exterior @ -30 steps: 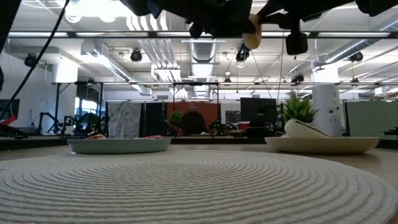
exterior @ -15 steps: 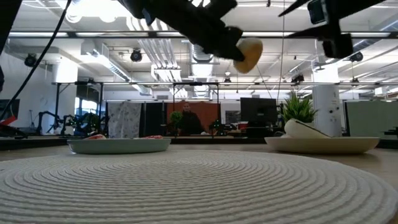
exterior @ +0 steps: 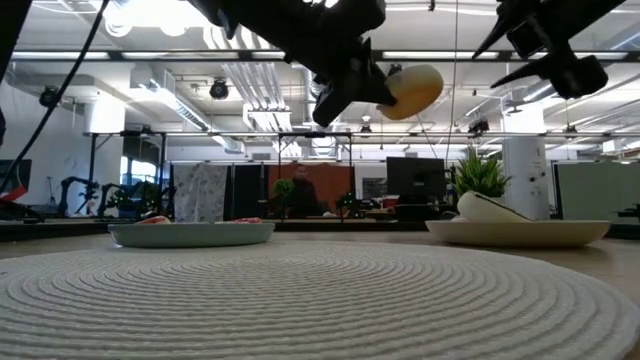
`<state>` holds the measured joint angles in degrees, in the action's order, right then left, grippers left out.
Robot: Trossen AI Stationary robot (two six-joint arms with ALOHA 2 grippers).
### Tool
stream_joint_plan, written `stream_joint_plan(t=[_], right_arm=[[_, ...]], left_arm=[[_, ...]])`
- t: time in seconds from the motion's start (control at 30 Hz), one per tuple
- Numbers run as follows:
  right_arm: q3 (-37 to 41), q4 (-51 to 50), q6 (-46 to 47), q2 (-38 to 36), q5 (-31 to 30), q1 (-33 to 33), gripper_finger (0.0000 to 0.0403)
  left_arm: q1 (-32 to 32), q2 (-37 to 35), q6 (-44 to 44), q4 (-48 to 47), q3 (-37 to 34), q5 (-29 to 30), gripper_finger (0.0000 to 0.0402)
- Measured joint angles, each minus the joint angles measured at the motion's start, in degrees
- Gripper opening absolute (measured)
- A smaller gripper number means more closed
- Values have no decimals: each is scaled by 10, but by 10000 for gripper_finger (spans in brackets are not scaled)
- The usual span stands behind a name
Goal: Pick & Place donuts
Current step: Put the big orange donut on the brown plate
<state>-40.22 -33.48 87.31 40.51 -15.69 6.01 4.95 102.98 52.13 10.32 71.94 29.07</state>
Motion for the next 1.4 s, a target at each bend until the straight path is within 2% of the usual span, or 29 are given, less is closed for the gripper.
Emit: stream_joint_plan(t=[0.07, 0.23, 0.3, 0.53, 0.77, 1.07, 1.4], right_arm=[[4, 15, 1, 5, 23, -20, 198], [30, 170, -7, 42, 65, -48, 199], [36, 202, -7, 64, 79, -50, 199], [37, 233, -5, 110, 99, -50, 199], [33, 196, -3, 89, 104, -49, 199], [33, 185, 0, 92, 87, -49, 199], [35, 259, 0, 145, 87, -49, 198]], left_arm=[[6, 0, 40, 5, -1, -5, 7], [20, 0, 112, 48, -1, -8, 7], [21, 0, 124, 55, -1, 4, 7], [21, 0, 127, 53, -1, 42, 7], [21, 0, 127, 57, -3, 65, 7], [24, 0, 127, 61, -10, 44, 7], [26, 0, 124, 66, -10, 32, 7]])
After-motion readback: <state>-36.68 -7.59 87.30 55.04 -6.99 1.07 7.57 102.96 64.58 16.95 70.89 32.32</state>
